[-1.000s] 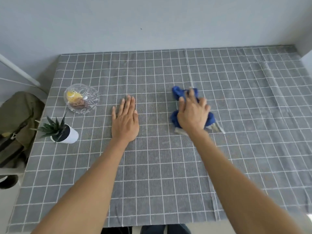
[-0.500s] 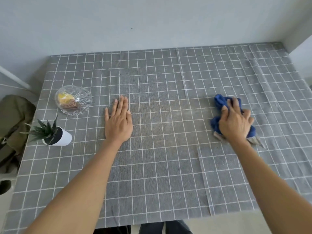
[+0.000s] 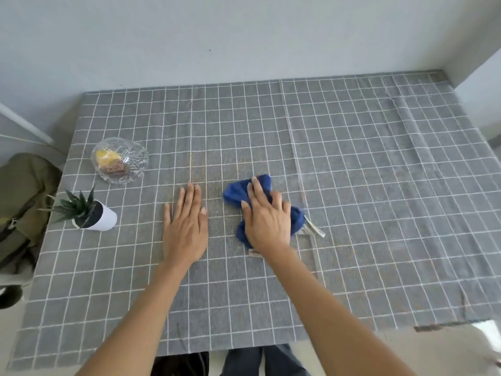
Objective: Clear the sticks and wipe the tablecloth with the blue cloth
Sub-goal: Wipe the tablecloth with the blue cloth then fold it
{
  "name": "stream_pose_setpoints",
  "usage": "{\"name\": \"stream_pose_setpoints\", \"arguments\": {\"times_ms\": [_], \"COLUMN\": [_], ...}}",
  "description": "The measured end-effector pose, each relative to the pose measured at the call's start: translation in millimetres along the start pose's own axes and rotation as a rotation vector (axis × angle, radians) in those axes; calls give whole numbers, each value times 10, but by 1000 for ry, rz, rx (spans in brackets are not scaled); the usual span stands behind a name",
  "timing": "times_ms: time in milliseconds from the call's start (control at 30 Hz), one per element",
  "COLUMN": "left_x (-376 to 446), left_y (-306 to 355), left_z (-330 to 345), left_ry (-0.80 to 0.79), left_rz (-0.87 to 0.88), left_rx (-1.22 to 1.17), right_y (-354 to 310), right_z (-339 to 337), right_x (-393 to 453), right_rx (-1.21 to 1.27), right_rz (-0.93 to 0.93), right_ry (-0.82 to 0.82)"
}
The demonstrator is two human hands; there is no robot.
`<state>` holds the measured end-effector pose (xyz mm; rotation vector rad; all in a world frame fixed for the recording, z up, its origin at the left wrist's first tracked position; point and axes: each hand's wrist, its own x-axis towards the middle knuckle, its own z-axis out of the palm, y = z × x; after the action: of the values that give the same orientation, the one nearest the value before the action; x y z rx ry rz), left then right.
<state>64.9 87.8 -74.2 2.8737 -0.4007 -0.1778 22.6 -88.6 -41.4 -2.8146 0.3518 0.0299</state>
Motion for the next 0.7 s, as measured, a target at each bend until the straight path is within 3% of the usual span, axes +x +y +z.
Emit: {"name": "stream_pose_setpoints", "arguments": {"times_ms": [133,467,600,700], "left_x": [-46,-38,-26,-205], "left_y": [-10,-10,-25,1], "left_z": [-5,-14,-24,-7], "left_ry": [33,14,-23,-30], "left_rz": [-13,-23,-28,-5], "left_rx": [13,9,4,-3], "right_y": [206,1630,1585,1176], "right_z": [7,-422,-452,-462], "right_x": [-19,-81,-79,-152], "right_rx": [-13,-59,-12,12], "right_rz": [39,448,508,403], "right_ry": [1,170,185,203]}}
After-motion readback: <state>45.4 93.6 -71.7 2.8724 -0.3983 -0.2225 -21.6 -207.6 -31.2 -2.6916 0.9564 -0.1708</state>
